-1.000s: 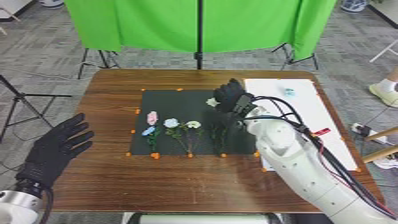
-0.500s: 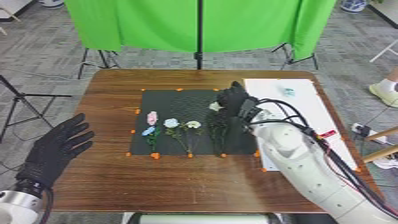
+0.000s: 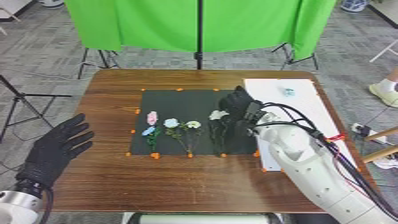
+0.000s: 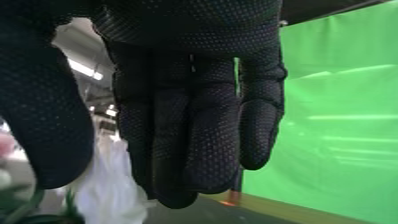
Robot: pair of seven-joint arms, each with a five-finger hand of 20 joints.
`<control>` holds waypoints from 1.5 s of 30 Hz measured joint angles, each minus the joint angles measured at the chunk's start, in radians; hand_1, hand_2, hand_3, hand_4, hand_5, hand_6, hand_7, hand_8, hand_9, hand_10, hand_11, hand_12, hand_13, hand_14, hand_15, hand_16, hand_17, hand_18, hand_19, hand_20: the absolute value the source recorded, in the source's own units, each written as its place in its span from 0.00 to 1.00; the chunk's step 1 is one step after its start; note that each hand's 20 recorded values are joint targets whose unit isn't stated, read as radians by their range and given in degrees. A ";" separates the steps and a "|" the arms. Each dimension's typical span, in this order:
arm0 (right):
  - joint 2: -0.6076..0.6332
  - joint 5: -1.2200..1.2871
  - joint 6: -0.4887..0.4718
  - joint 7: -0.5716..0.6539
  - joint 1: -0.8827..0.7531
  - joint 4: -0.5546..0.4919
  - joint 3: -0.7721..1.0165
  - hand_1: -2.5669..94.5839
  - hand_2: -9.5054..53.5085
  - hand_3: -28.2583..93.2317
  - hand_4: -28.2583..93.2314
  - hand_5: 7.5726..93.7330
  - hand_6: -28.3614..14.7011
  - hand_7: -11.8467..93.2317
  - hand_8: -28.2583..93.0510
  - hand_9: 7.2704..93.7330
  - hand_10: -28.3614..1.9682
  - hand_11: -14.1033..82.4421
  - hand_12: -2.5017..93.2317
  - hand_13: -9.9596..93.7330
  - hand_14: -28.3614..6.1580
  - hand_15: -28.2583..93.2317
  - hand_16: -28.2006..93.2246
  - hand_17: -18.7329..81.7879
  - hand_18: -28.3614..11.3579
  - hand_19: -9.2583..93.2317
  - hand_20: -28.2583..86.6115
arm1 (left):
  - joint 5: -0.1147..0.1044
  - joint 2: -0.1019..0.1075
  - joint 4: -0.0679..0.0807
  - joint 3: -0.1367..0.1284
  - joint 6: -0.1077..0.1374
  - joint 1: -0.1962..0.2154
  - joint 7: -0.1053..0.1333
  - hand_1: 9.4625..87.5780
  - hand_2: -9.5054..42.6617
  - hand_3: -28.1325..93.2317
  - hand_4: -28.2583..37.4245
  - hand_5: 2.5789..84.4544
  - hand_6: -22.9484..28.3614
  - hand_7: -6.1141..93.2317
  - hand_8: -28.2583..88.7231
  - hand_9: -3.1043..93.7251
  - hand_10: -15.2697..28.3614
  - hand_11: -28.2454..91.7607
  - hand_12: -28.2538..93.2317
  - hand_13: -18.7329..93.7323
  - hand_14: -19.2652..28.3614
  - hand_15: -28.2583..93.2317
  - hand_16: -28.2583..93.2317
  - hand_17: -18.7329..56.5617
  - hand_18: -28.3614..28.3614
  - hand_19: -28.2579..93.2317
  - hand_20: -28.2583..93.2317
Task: Arrange flowers
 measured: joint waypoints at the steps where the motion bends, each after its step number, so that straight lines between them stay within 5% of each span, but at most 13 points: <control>1: -0.001 0.022 0.000 0.001 -0.004 -0.006 0.007 0.25 0.00 0.95 0.00 0.62 0.74 0.41 0.05 0.70 0.71 0.53 0.26 0.73 0.73 0.75 0.44 0.39 0.28 0.78 0.60 | 0.000 0.000 0.000 0.000 0.000 0.000 0.000 0.21 0.17 0.82 0.01 0.32 0.50 0.30 0.13 0.25 0.59 0.48 0.34 0.30 0.68 0.60 0.20 0.12 0.85 0.62 0.31; 12: 0.005 0.272 0.004 0.110 -0.020 -0.040 0.145 0.18 0.07 0.97 0.00 0.33 0.61 0.35 0.08 0.33 0.60 0.46 0.23 0.39 0.57 0.61 0.35 0.30 0.22 0.66 0.54 | 0.000 0.000 0.000 -0.003 0.000 0.004 0.001 0.21 0.17 0.83 0.00 0.32 0.50 0.29 0.13 0.25 0.59 0.48 0.34 0.30 0.68 0.60 0.21 0.12 0.85 0.62 0.31; 16: 0.049 0.337 -0.064 0.269 0.009 -0.025 0.169 0.20 0.12 0.98 0.01 0.15 0.58 0.27 0.13 0.09 0.62 0.25 0.29 0.16 0.43 0.34 0.44 0.16 0.15 0.56 0.38 | 0.000 0.000 0.000 -0.005 0.000 0.005 0.001 0.21 0.17 0.83 0.00 0.32 0.50 0.29 0.13 0.25 0.59 0.48 0.34 0.30 0.68 0.60 0.21 0.12 0.85 0.62 0.31; 18: 0.068 0.295 -0.140 0.352 0.031 0.004 0.184 0.22 0.13 0.98 0.01 0.11 0.60 0.23 0.15 0.04 0.67 0.17 0.33 0.14 0.39 0.21 0.52 0.12 0.13 0.53 0.34 | 0.000 0.000 -0.001 -0.005 0.000 0.006 0.002 0.21 0.17 0.83 0.00 0.32 0.50 0.30 0.13 0.25 0.59 0.47 0.34 0.30 0.68 0.60 0.21 0.12 0.85 0.62 0.31; 24: 0.075 0.200 -0.328 0.417 0.070 0.143 0.290 0.26 0.06 0.98 0.00 0.08 0.60 0.24 0.14 0.06 0.65 0.20 0.29 0.21 0.41 0.25 0.46 0.14 0.13 0.52 0.32 | 0.000 -0.001 -0.001 -0.006 0.000 0.007 0.002 0.21 0.17 0.82 0.01 0.32 0.50 0.30 0.13 0.25 0.59 0.47 0.34 0.30 0.68 0.60 0.21 0.12 0.85 0.62 0.31; 35: 0.092 0.194 -0.330 0.388 0.047 0.173 0.272 0.28 0.00 0.98 0.00 0.06 0.52 0.25 0.13 0.17 0.58 0.29 0.21 0.35 0.52 0.38 0.39 0.22 0.16 0.56 0.35 | 0.000 0.000 0.000 -0.006 -0.002 0.006 0.000 0.21 0.17 0.82 0.00 0.32 0.50 0.29 0.13 0.25 0.59 0.48 0.34 0.30 0.68 0.60 0.21 0.12 0.85 0.62 0.31; 45: 0.068 0.185 -0.226 0.349 0.054 0.210 0.233 0.35 0.00 0.98 0.00 0.17 0.67 0.36 0.06 0.35 0.64 0.40 0.16 0.46 0.61 0.53 0.33 0.33 0.24 0.71 0.44 | 0.000 0.005 0.003 -0.003 -0.004 -0.003 -0.004 0.21 0.18 0.82 0.00 0.32 0.50 0.29 0.13 0.25 0.59 0.48 0.34 0.30 0.68 0.60 0.20 0.12 0.85 0.62 0.31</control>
